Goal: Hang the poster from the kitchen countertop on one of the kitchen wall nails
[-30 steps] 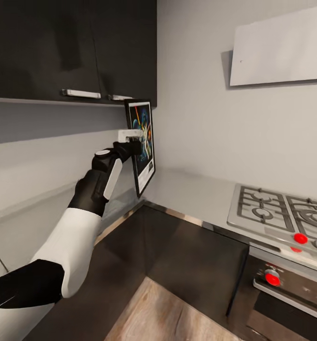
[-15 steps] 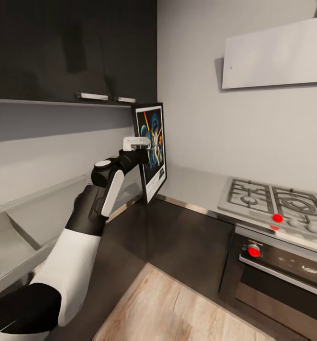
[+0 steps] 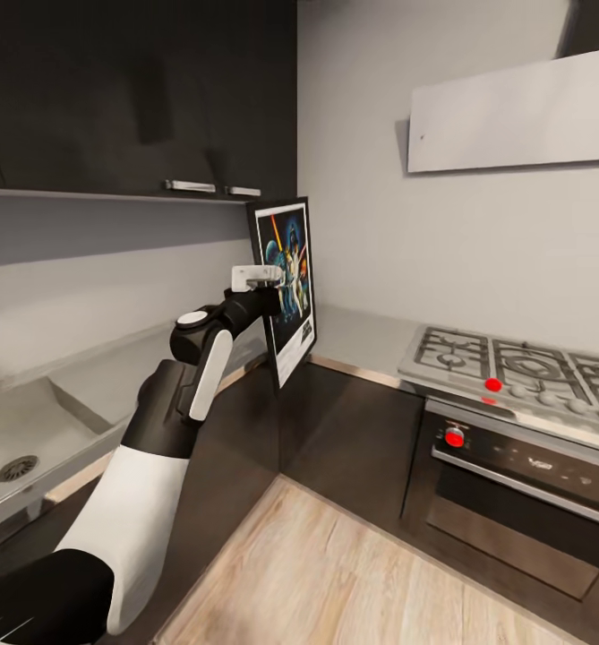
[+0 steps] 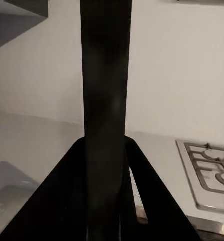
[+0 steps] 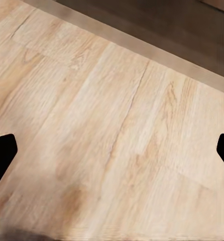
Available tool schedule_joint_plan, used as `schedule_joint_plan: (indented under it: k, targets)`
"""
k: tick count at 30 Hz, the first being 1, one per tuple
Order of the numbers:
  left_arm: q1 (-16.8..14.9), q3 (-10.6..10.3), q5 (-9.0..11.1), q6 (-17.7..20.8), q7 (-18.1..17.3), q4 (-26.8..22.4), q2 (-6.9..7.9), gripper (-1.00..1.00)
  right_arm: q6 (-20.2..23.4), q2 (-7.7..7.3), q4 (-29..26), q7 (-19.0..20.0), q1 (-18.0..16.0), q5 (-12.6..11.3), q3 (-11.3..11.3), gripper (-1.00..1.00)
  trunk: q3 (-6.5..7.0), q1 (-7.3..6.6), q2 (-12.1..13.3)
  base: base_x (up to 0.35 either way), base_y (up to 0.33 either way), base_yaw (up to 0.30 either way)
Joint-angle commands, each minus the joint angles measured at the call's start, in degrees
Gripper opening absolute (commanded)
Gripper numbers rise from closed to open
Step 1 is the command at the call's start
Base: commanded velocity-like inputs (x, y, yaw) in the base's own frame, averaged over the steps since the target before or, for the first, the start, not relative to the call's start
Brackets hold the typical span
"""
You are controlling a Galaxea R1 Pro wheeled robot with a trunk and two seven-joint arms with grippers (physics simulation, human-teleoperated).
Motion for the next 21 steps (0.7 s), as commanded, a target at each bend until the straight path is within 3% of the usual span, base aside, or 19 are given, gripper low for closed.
schedule_joint_plan:
  k: [1, 14, 16, 17, 18, 21]
  targets:
    - [-0.02, -0.04, 0.2, 0.29, 0.17, -0.12, -0.02, -1.0, -0.07, 0.01, -0.05, -0.02, -0.01, 0.06, -0.04, 1.0, -0.05, -0.03, -0.04, -0.343, 0.0, 0.0]
    - [1.1, -1.32, 0.21, 0.33, 0.09, -0.42, -0.02, -1.0, -0.01, -0.24, -0.28, -0.03, -0.21, -0.01, -0.17, 1.0, -0.05, -0.03, -0.04, -0.343, 0.0, 0.0]
    - [1.19, -2.04, 0.21, 1.64, -1.19, -1.02, -0.02, -1.0, -0.09, -0.35, -0.41, -0.08, -0.47, -0.01, -0.27, 1.0, -0.05, -0.03, -0.04, -0.339, 0.0, 0.0]
    - [1.22, -2.29, 0.21, 3.68, -3.13, -1.66, -0.02, -1.0, -0.14, -0.48, -0.46, -0.09, -0.77, 0.0, -0.3, 1.0, -0.05, -0.03, -0.04, -0.259, 0.0, 0.0]
    - [1.24, -2.49, 0.17, 7.66, -7.65, -3.41, -0.02, -1.0, -0.22, -0.63, -0.94, -0.17, -1.15, 0.0, -0.37, 1.0, -0.05, -0.03, -0.04, -0.133, 0.0, 0.0]
    - [1.25, -2.64, 0.14, 12.2, -15.34, -6.68, 0.65, -1.0, -0.19, -0.77, -4.88, -0.29, -1.44, 0.0, -0.52, 1.0, -0.05, -0.03, -0.04, -0.065, 0.0, 0.0]
